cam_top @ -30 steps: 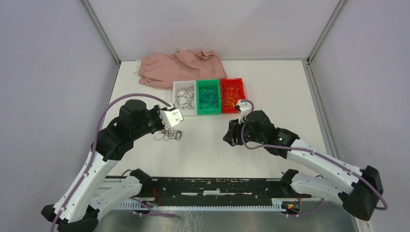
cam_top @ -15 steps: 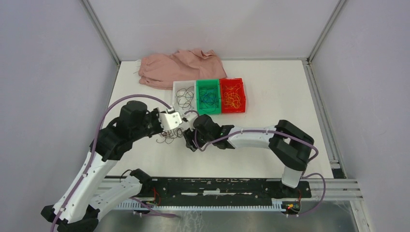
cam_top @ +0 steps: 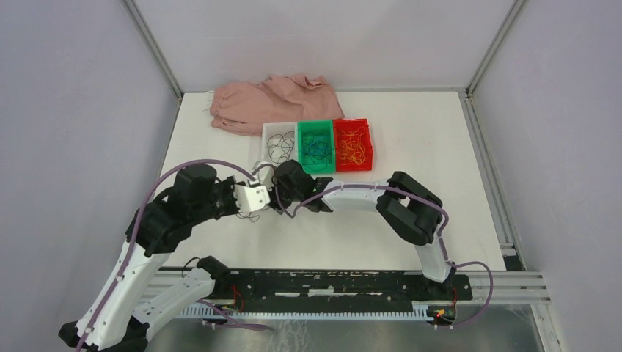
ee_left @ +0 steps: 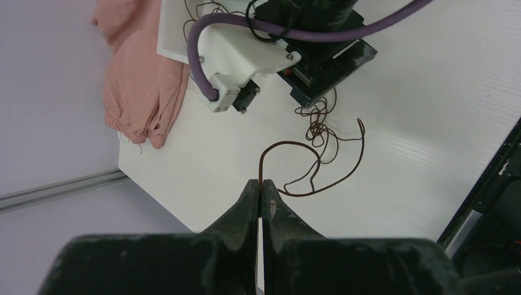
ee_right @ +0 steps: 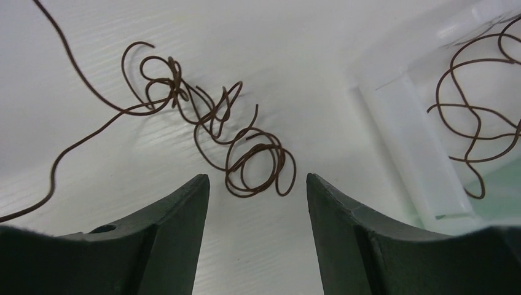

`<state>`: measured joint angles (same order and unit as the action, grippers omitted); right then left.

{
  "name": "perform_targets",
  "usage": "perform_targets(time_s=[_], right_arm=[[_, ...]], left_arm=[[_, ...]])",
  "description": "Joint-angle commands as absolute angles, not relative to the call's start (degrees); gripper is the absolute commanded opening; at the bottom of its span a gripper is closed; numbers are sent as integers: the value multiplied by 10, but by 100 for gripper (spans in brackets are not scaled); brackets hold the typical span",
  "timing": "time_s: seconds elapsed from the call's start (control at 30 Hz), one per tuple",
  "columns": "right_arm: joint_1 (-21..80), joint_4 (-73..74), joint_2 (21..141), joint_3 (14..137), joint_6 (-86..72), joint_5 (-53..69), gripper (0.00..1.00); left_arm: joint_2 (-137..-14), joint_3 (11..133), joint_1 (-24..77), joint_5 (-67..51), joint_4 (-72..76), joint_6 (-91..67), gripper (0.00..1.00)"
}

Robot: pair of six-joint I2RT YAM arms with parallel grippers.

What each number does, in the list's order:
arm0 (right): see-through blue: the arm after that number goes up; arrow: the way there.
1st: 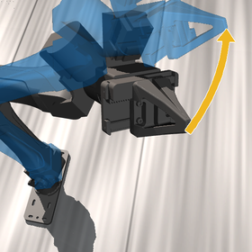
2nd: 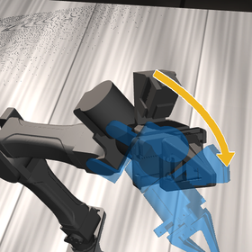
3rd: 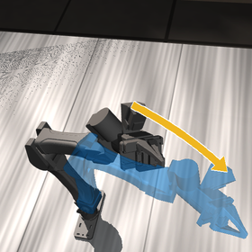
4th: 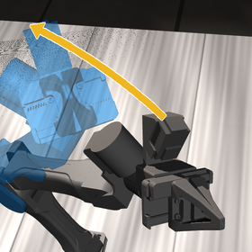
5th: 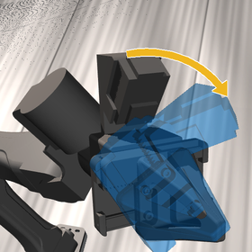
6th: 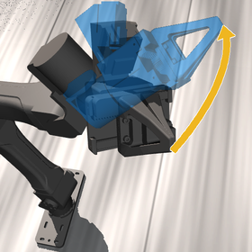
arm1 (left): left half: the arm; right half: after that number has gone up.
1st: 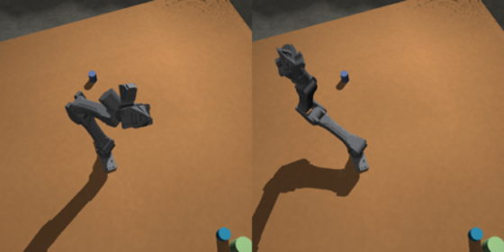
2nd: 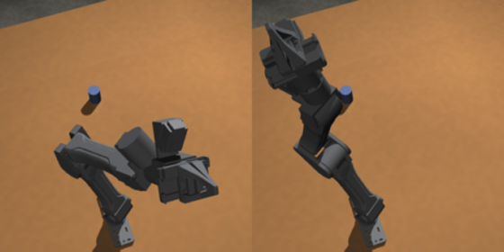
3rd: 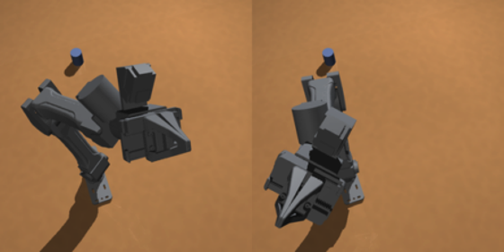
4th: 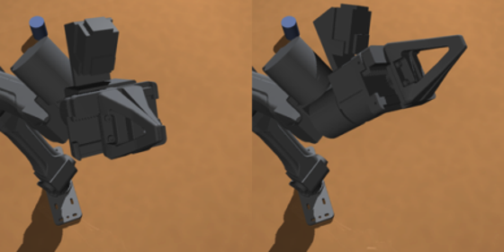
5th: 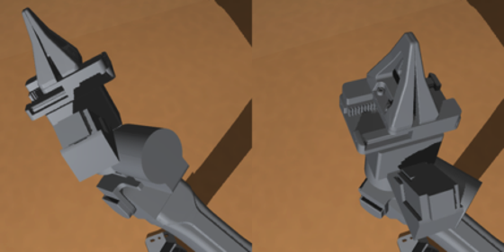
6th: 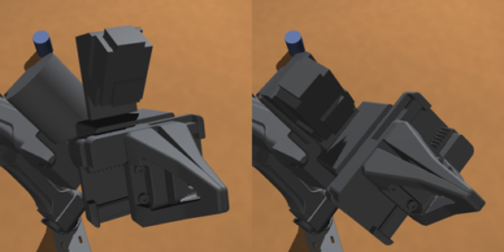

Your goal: Untangle the cables

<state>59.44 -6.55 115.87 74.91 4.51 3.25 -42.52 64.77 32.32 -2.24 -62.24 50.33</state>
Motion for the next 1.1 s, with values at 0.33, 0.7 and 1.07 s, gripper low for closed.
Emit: perform_targets(time_s=[0.33, 0.7, 1.07], right_arm=[[542, 67, 1226, 890, 115, 156, 24], [535, 44, 1217, 880, 107, 165, 8], [508, 74, 1036, 842, -30, 226, 1]], left_arm=[[-404, 648, 320, 2, -641, 576, 3], [-401, 638, 320, 3, -646, 579, 10], [-355, 538, 320, -90, -519, 440, 100]])
